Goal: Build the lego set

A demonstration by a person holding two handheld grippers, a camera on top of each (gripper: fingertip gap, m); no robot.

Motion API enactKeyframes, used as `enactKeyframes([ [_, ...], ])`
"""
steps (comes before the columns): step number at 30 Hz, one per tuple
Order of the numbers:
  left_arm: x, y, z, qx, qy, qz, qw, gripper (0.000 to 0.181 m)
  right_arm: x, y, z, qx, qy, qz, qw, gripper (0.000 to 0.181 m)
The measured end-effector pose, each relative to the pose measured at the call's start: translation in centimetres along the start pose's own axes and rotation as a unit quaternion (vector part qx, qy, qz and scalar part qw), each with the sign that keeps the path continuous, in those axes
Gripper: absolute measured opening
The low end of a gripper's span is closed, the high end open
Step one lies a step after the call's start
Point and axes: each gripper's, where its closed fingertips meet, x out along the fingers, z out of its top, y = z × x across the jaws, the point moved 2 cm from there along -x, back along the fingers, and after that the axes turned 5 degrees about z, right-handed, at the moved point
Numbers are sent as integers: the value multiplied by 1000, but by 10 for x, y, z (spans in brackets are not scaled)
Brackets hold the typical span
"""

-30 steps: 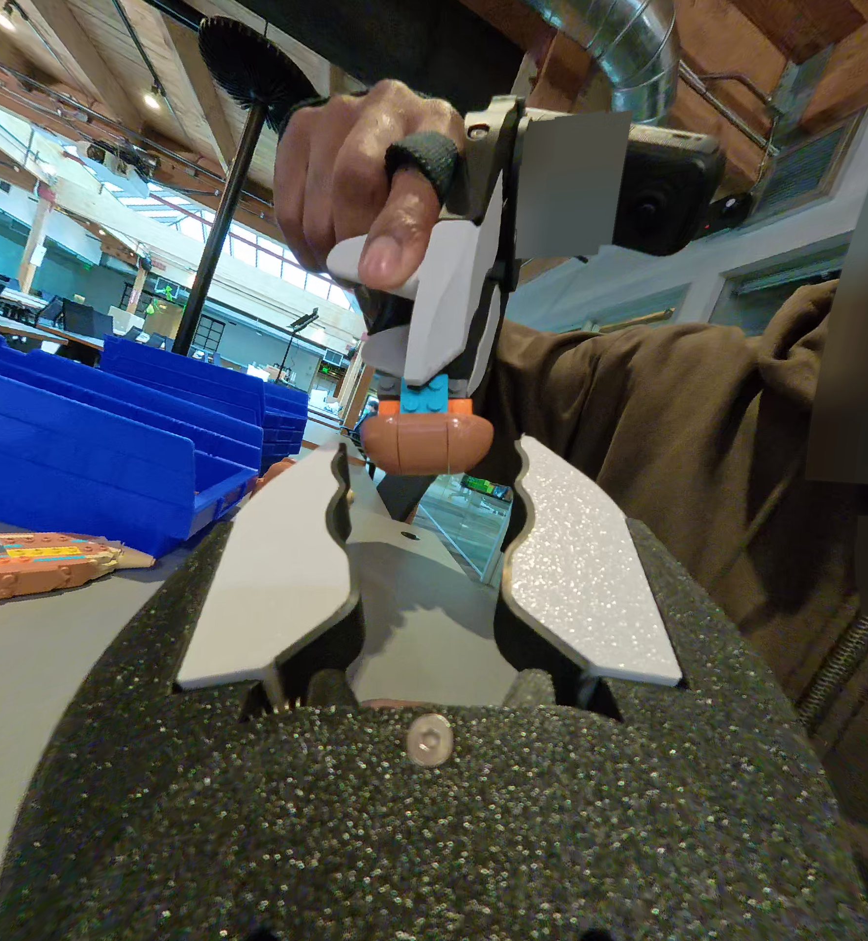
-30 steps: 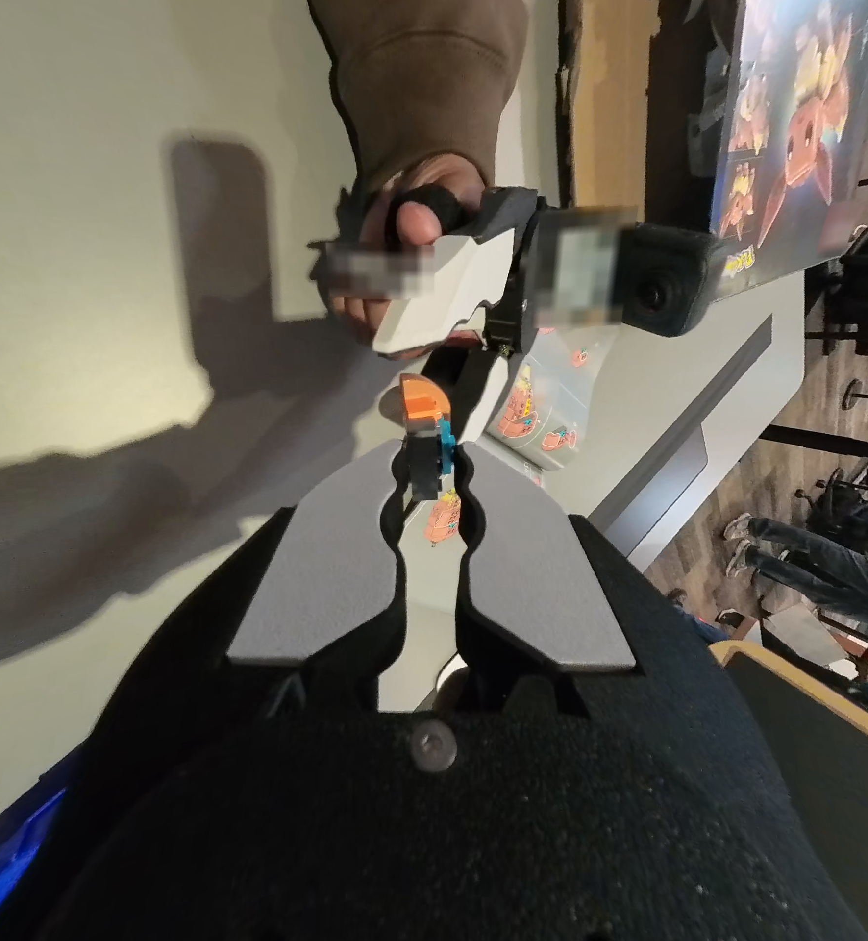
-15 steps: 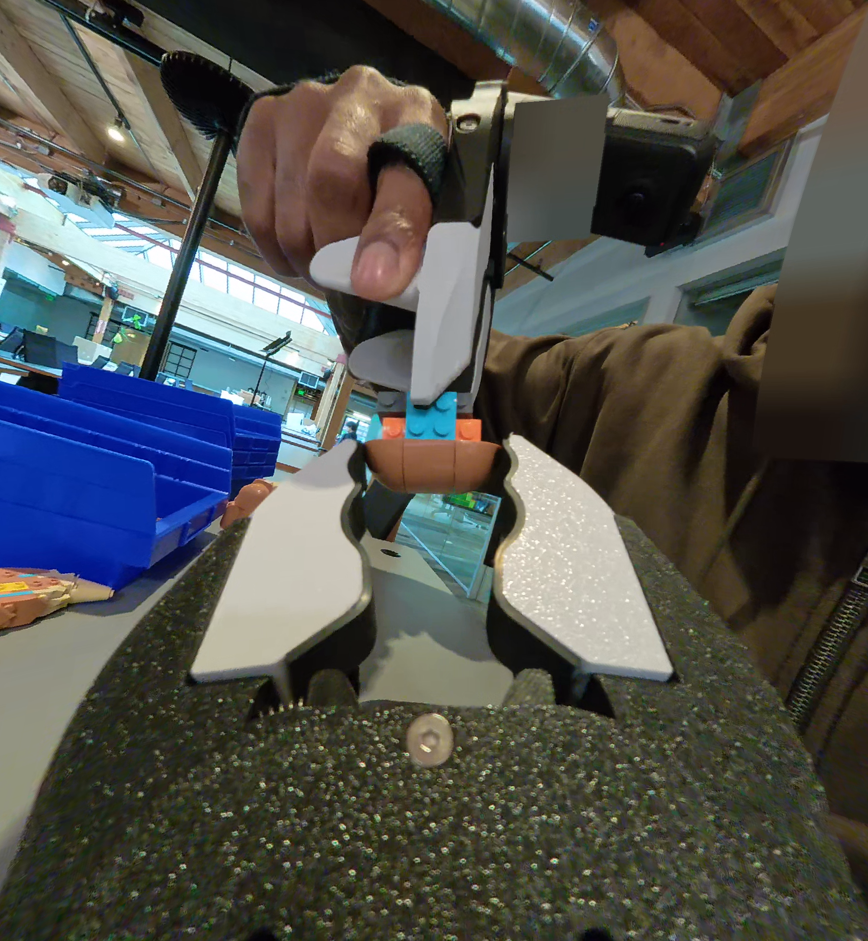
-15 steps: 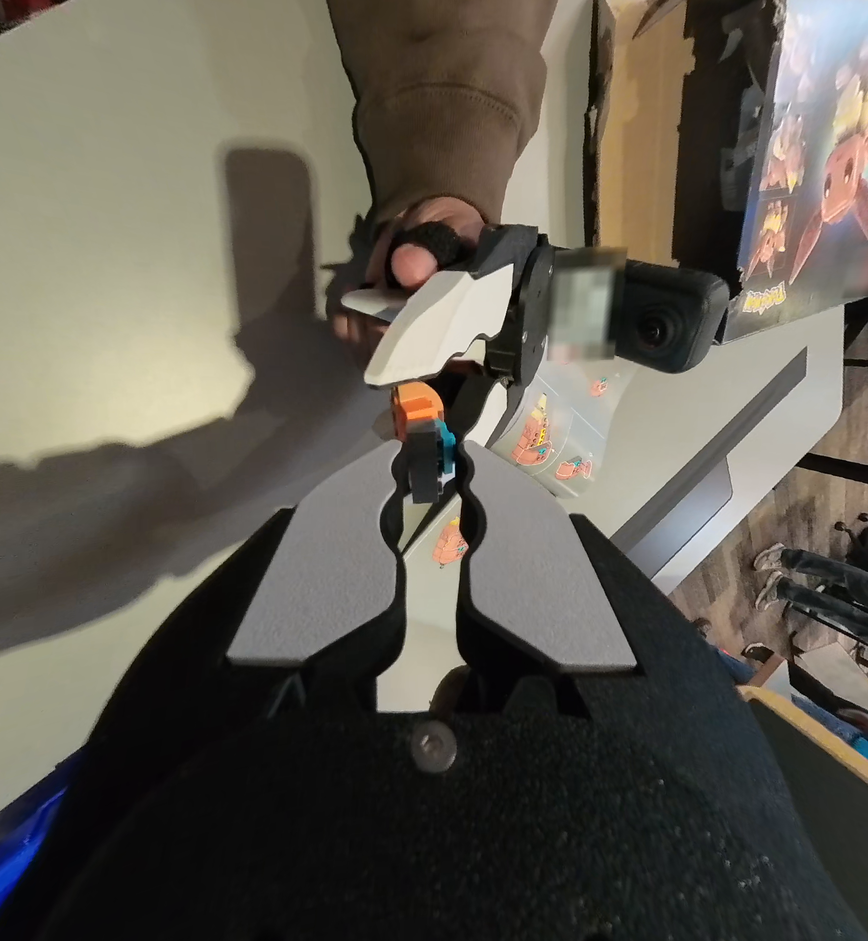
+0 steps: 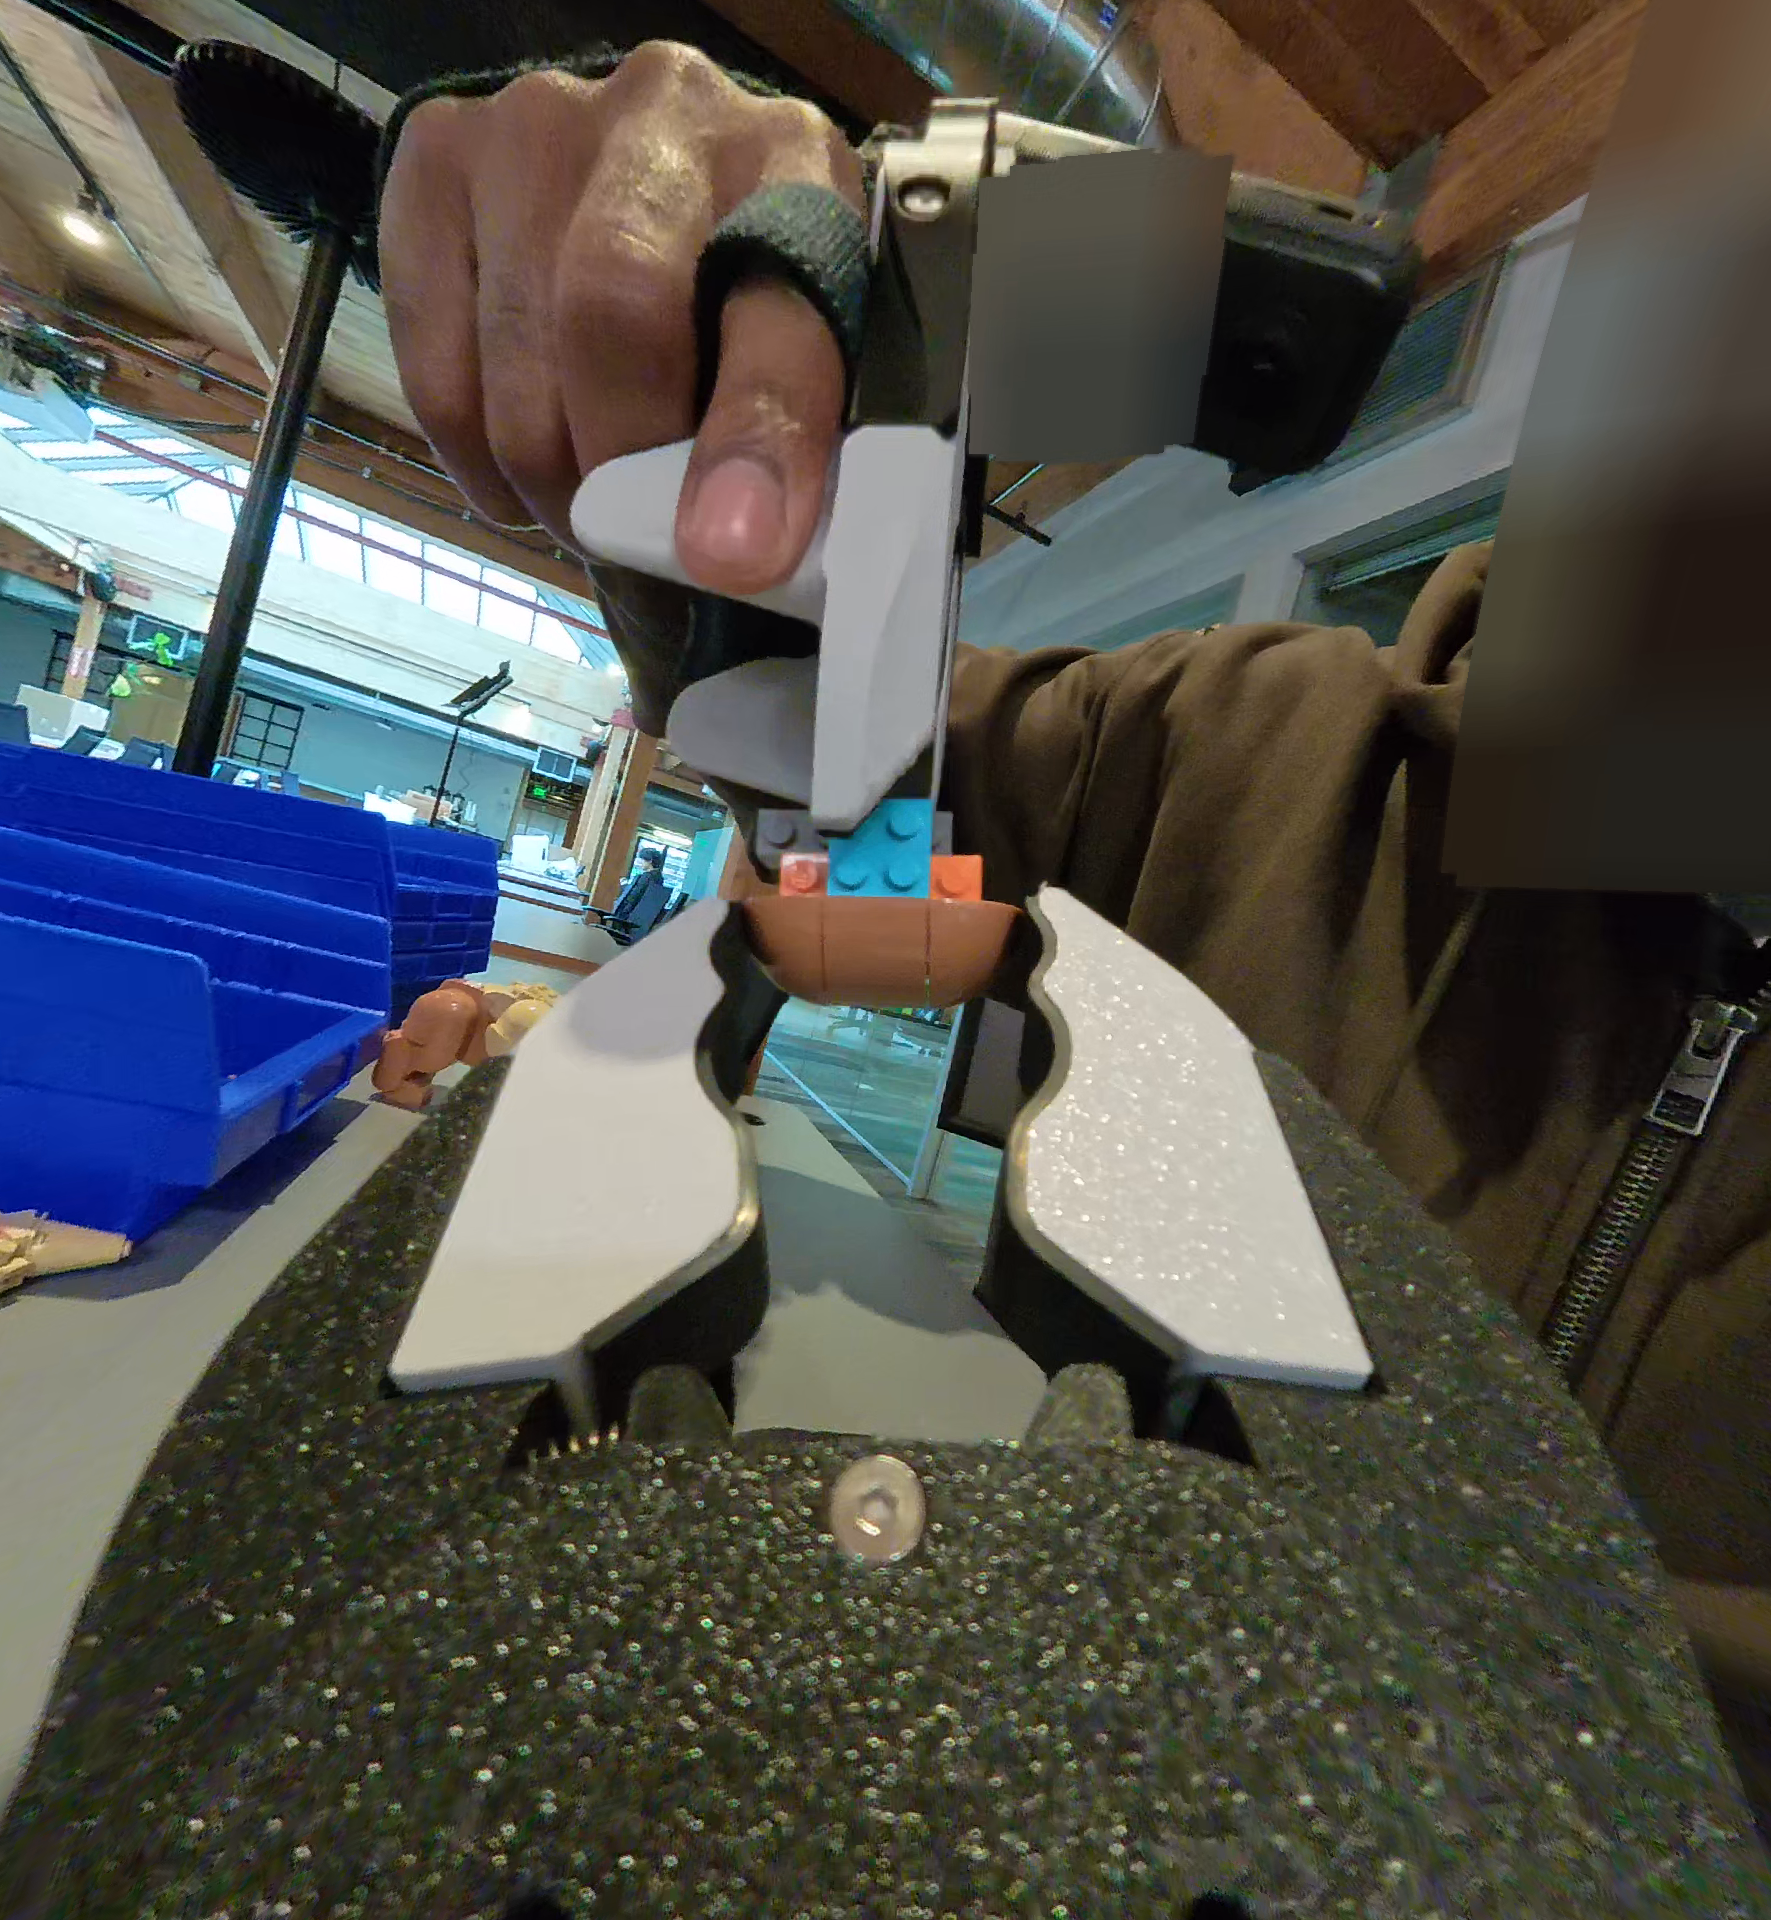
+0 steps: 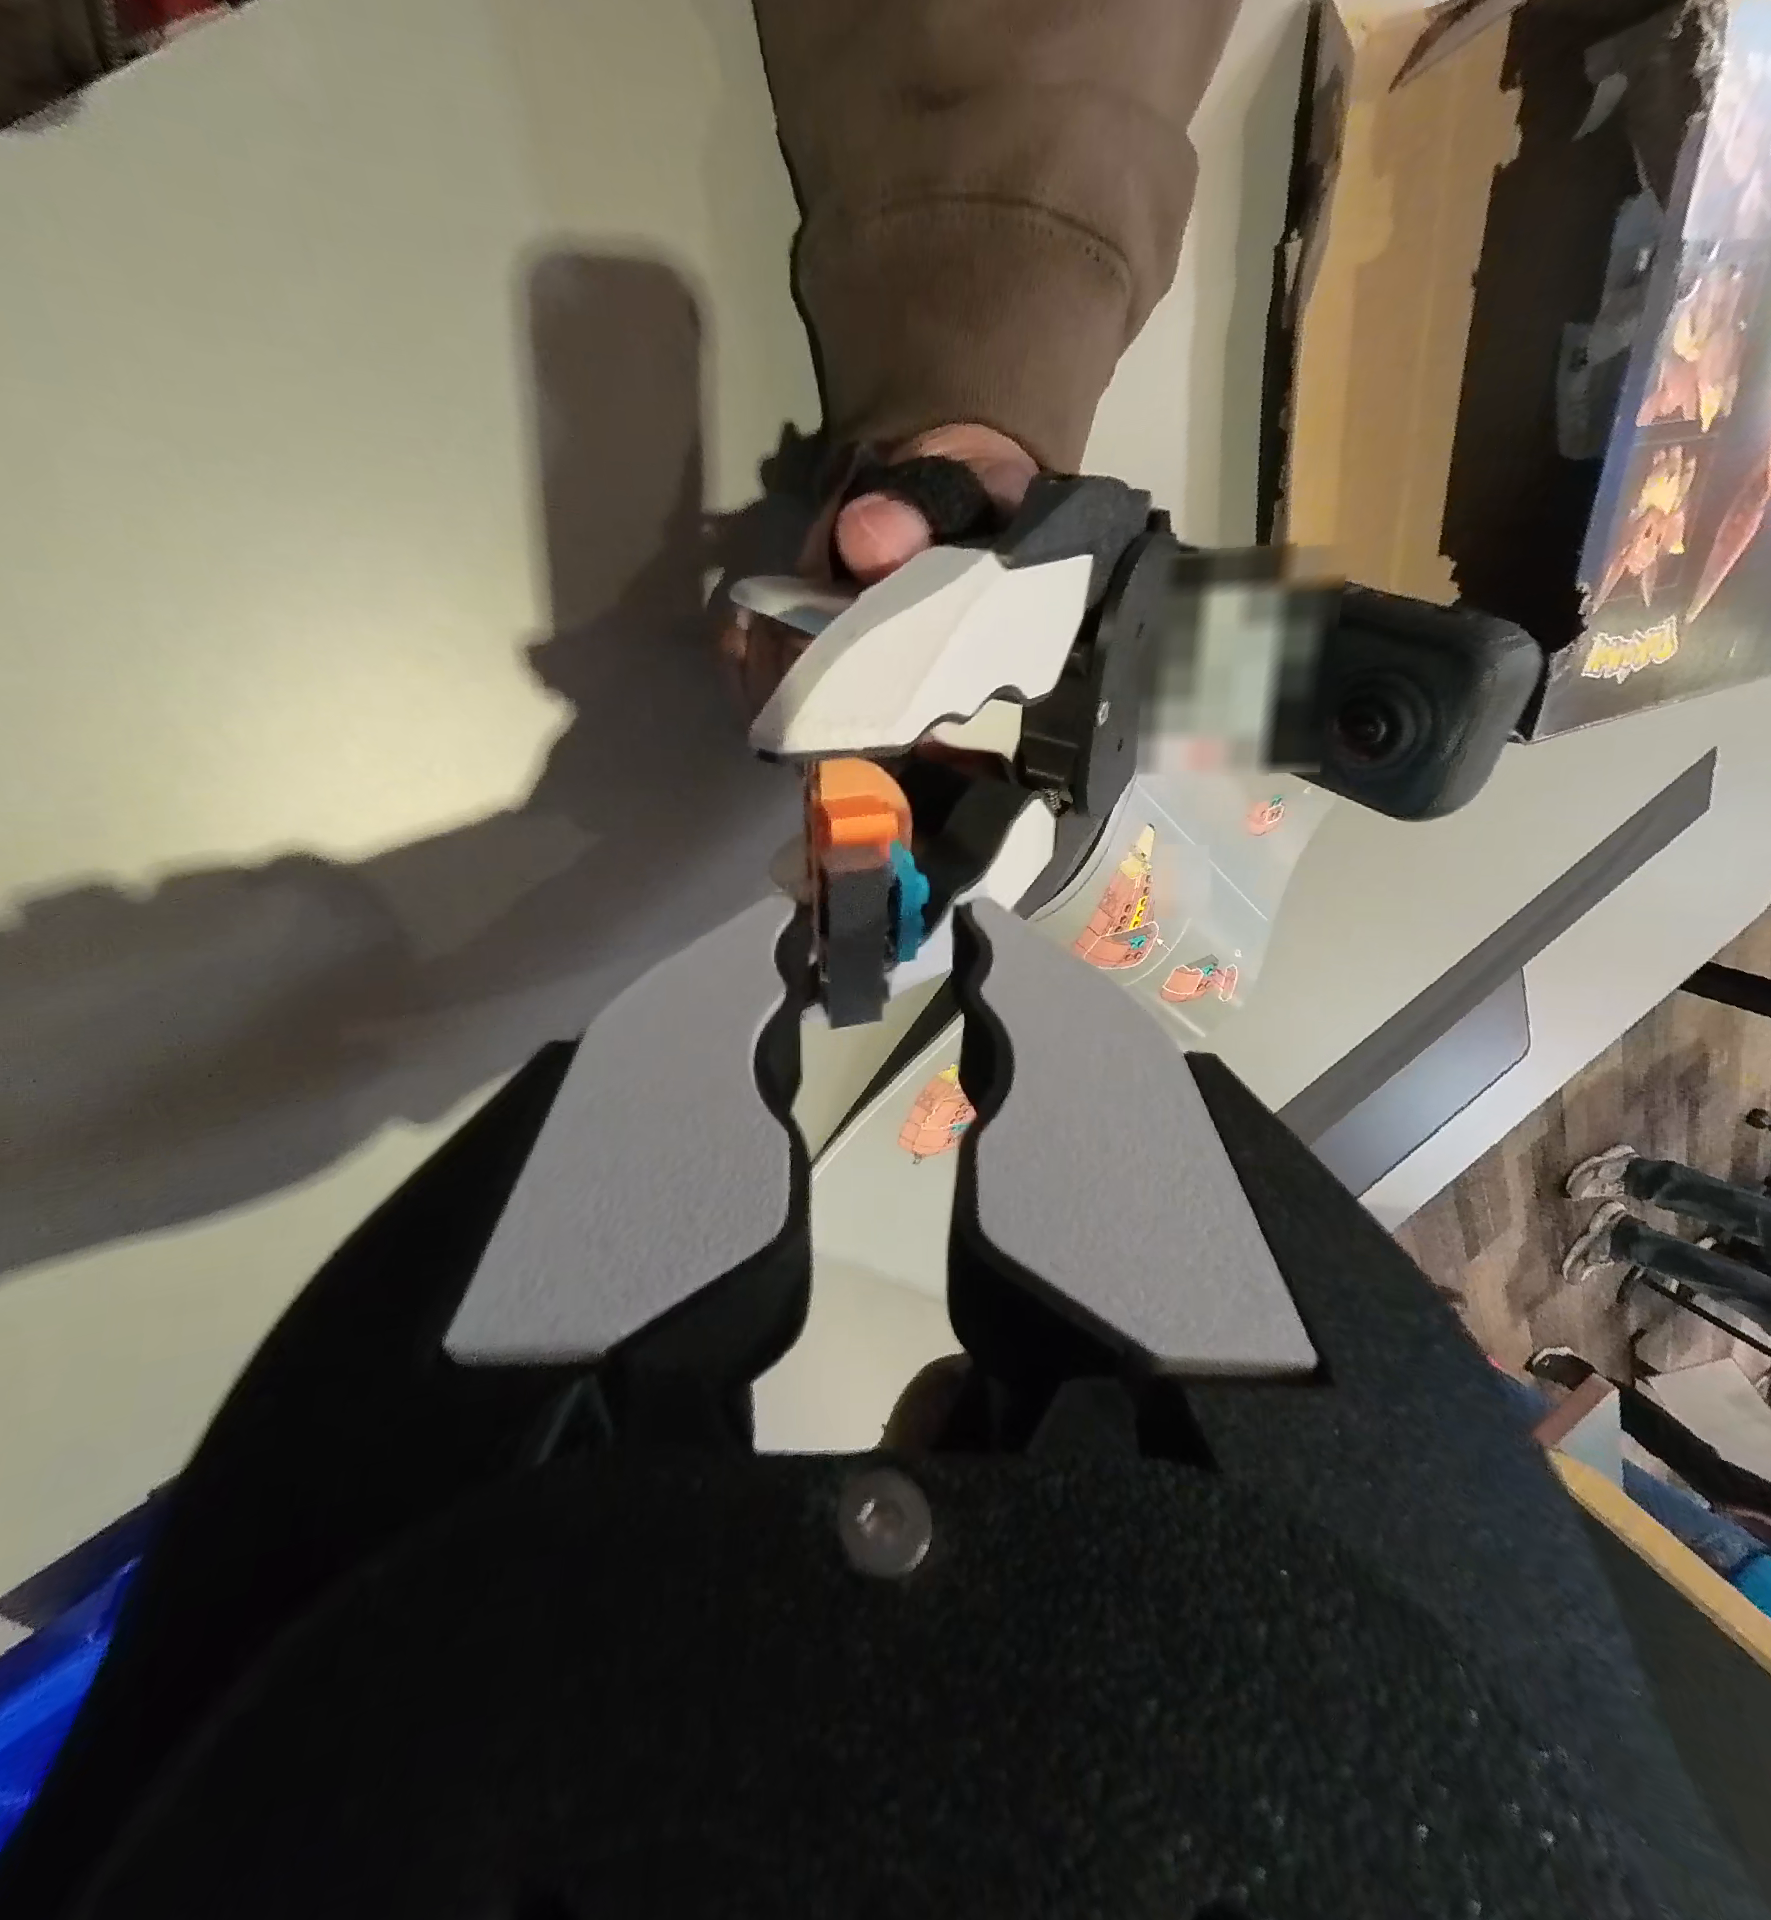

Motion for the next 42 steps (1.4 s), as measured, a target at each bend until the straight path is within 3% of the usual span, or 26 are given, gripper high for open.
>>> enactKeyframes([
  [12,0,-6,1,13,-3,-16,1000,50,-8,2,4,1,-5,8,1000,28],
  [21,-2,-12,8,69,-26,-10,997,51,-15,3,-20,51,40,-9,998,31],
  [42,-5,-5,12,70,-36,14,997,51,-6,12,-15,77,13,14,997,29],
])
